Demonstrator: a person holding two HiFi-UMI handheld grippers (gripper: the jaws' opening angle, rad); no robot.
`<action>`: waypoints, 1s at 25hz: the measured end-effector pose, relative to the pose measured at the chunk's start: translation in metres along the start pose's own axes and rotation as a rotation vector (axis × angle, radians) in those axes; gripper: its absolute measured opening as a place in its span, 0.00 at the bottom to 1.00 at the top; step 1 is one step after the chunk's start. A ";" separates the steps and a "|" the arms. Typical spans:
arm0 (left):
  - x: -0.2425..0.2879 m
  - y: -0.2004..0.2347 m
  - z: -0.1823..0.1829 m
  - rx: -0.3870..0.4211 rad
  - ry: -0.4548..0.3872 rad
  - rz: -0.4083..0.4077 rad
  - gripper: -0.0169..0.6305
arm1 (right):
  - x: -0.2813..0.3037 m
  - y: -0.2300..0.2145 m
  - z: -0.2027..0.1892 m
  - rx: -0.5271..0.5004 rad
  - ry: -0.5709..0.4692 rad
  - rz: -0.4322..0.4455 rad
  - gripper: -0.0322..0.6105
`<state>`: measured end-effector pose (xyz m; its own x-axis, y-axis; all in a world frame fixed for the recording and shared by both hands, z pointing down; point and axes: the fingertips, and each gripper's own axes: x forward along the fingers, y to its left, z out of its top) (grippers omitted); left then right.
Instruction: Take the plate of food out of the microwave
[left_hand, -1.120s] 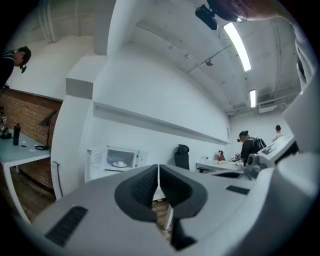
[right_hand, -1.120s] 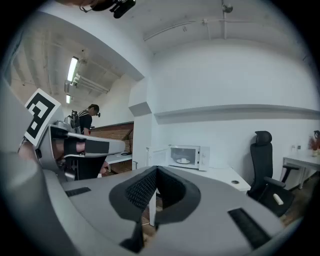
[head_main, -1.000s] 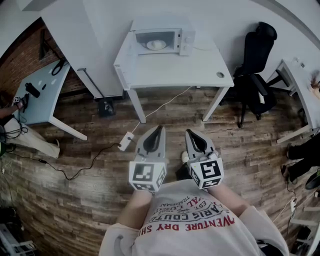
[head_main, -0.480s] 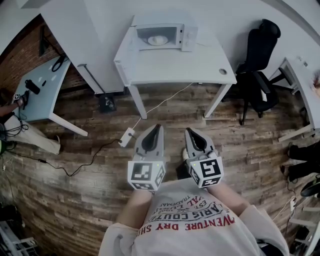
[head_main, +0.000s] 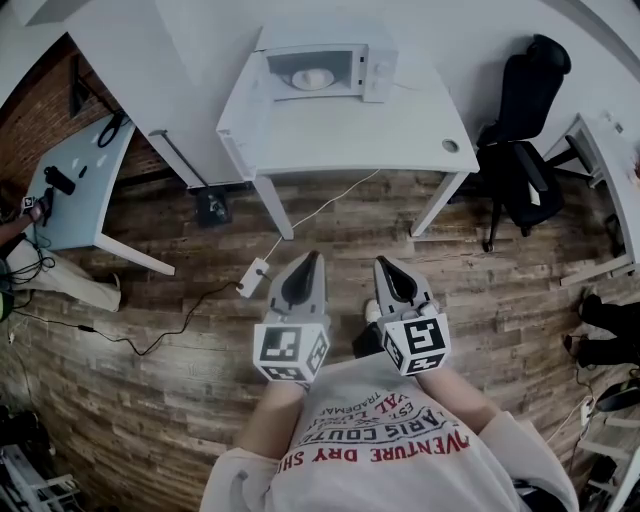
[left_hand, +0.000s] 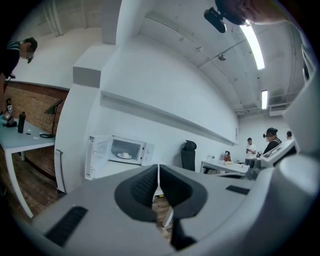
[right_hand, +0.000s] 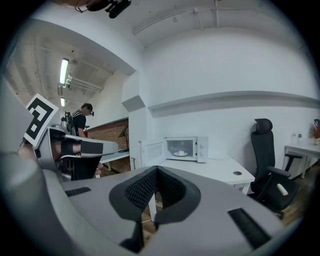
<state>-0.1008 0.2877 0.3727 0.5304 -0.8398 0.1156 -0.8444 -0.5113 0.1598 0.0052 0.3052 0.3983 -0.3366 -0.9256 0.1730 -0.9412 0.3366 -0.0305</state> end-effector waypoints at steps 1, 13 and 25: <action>0.009 0.001 -0.001 -0.016 0.004 -0.001 0.05 | 0.007 -0.009 -0.001 0.004 0.005 -0.002 0.05; 0.139 0.014 0.020 -0.082 0.022 0.087 0.05 | 0.098 -0.112 0.031 -0.015 0.048 0.080 0.05; 0.254 0.013 0.019 -0.114 0.071 0.112 0.05 | 0.175 -0.204 0.035 0.016 0.093 0.120 0.05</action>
<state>0.0214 0.0639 0.3860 0.4409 -0.8734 0.2069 -0.8866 -0.3879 0.2519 0.1374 0.0688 0.4003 -0.4429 -0.8588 0.2573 -0.8951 0.4401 -0.0716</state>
